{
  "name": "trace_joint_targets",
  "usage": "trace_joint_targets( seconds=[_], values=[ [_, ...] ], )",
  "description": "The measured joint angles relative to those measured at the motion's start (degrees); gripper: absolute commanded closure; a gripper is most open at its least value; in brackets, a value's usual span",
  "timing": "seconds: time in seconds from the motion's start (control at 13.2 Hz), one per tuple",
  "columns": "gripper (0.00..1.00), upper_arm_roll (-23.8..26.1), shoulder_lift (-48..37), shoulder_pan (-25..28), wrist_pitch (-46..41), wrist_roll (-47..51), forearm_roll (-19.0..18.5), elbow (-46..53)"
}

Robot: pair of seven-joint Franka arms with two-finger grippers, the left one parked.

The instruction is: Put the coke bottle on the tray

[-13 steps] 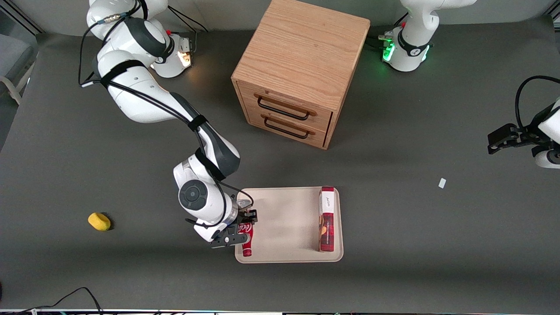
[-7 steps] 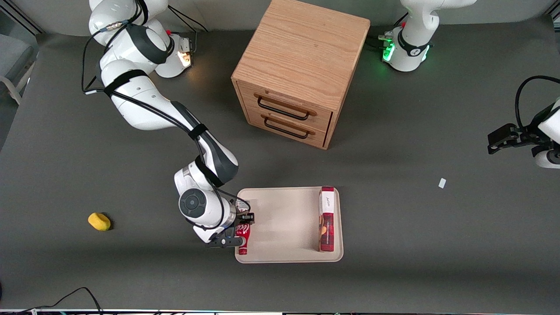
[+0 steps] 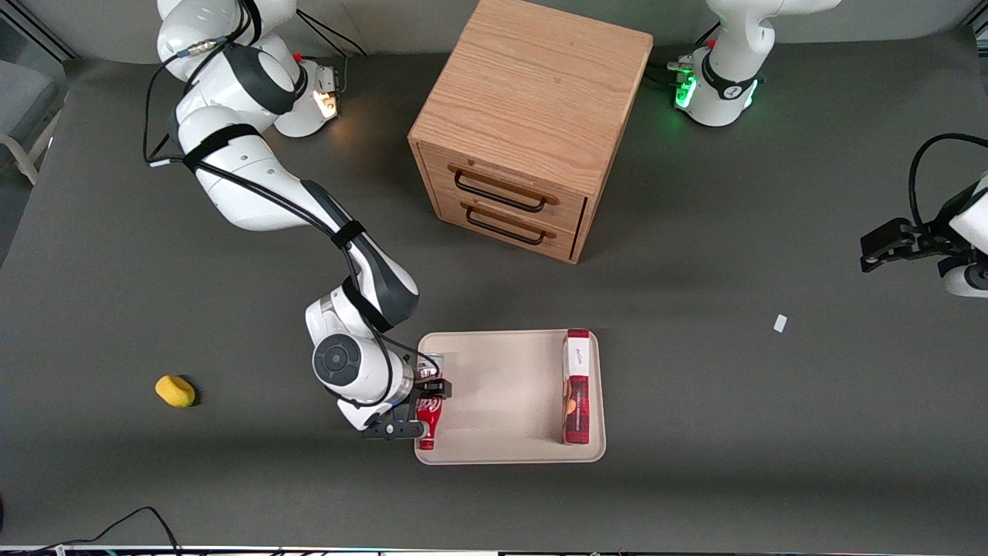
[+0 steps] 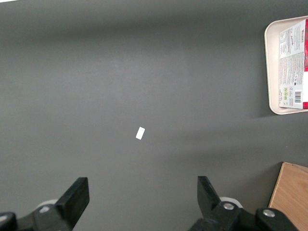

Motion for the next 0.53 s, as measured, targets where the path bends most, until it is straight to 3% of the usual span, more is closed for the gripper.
trace_joint_targets(
  seconds=[0.53],
  values=[
    [0.00,-0.3,-0.9,-0.1,0.5,0.0,0.0,1.5]
  ],
)
